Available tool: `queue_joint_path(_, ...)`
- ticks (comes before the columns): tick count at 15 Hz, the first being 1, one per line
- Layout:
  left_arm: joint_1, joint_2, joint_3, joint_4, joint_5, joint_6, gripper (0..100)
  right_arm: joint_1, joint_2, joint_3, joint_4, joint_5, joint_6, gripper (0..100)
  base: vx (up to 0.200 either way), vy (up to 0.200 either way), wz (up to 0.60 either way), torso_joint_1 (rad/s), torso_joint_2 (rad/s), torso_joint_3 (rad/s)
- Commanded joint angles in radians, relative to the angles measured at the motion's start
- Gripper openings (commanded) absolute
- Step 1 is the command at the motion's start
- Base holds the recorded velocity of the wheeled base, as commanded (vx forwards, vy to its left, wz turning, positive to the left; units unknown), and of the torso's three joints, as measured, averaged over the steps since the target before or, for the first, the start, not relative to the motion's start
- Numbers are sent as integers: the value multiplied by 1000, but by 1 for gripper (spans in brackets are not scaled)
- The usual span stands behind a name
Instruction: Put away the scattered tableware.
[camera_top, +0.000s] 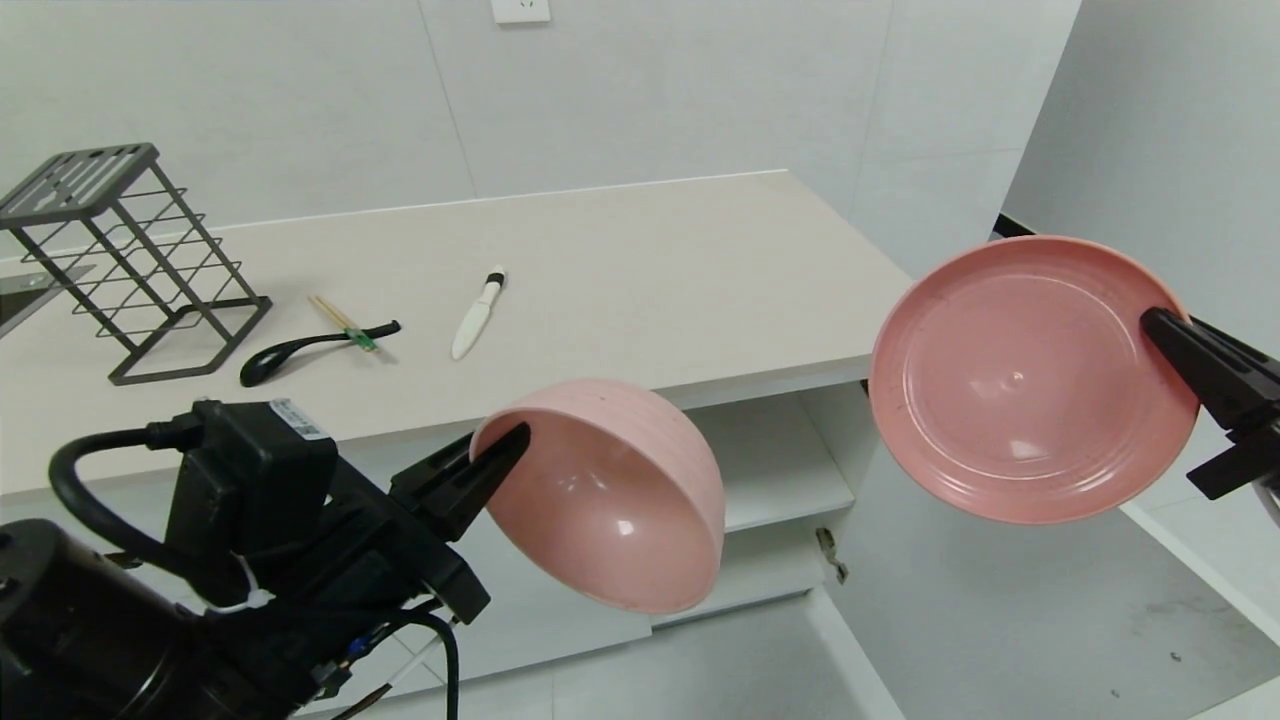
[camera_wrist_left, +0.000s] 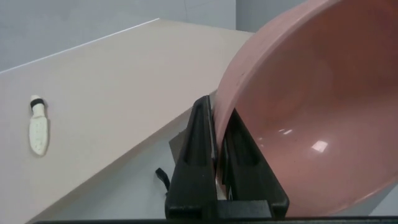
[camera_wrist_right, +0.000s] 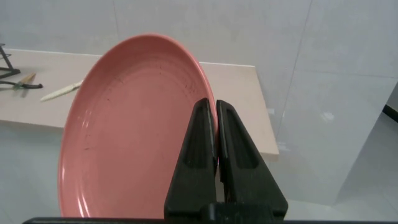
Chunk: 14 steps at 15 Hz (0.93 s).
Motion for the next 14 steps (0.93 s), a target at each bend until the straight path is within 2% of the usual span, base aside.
queue_joint_path(1, 0, -7, 3, -3, 1, -1, 0, 0, 1, 0, -2, 0, 0, 0, 0, 0, 0, -256, 510, 246)
queue_joint_path(14, 0, -7, 26, -3, 1, -7, 0, 4, -5, -3, -2, 0, -13, 0, 0, 0, 0, -253, 474, 226)
